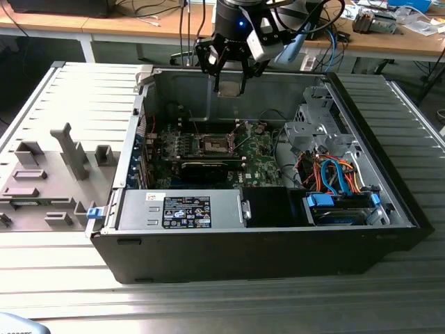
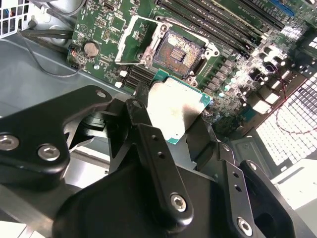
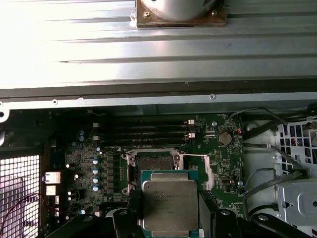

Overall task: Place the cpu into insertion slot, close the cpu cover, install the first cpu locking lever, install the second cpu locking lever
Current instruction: 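Place the cpu into insertion slot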

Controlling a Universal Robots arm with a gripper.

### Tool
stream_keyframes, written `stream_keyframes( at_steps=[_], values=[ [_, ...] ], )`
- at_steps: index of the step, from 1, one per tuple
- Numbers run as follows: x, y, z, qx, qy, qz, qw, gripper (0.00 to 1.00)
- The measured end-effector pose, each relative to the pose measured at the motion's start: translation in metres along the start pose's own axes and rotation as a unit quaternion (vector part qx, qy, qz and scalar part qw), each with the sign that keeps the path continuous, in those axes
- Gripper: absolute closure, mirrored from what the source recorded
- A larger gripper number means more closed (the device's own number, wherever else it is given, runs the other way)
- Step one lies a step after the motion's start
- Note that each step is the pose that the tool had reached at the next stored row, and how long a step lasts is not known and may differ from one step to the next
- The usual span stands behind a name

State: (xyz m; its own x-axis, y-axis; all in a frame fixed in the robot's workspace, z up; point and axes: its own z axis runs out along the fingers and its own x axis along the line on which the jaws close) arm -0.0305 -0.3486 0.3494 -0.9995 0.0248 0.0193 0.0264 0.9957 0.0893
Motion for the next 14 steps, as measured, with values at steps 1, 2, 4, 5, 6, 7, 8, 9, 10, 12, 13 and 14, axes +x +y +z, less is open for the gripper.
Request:
stream_keyframes(
  at_steps=[1, 2, 4, 5, 6, 7, 8, 9, 10, 12, 13, 14],
  values=[
    [0.0, 0.0, 0.0001, 0.0, 0.0, 0.0, 1.0, 0.45],
    [0.0, 0.0, 0.0003, 0.0, 0.0, 0.0, 1.0, 0.45],
    [0.0, -0.0001, 0.0008, 0.0, 0.0, 0.0, 1.0, 0.45],
    [0.0, -0.0001, 0.0009, 0.0, 0.0, 0.0, 1.0, 0.45],
    [0.0, -0.0001, 0.0011, 0.0, 0.0, 0.0, 1.0, 0.45],
    [0.0, -0.0001, 0.0012, 0.0, 0.0, 0.0, 1.0, 0.45],
    [0.0, -0.0001, 0.0015, 0.0, 0.0, 0.0, 1.0, 0.45],
    [0.0, -0.0002, 0.0019, 0.0, 0.0, 0.0, 1.0, 0.45],
    [0.0, -0.0002, 0.002, 0.0, 0.0, 0.0, 1.0, 0.45],
    [-0.0001, -0.0003, 0.0037, 0.0, 0.0, 0.0, 1.0, 0.45],
    [-0.0001, -0.0004, 0.0038, 0.0, 0.0, 0.0, 1.0, 0.45],
    [-0.0001, -0.0004, 0.0039, 0.0, 0.0, 0.0, 1.0, 0.45]
  ],
)
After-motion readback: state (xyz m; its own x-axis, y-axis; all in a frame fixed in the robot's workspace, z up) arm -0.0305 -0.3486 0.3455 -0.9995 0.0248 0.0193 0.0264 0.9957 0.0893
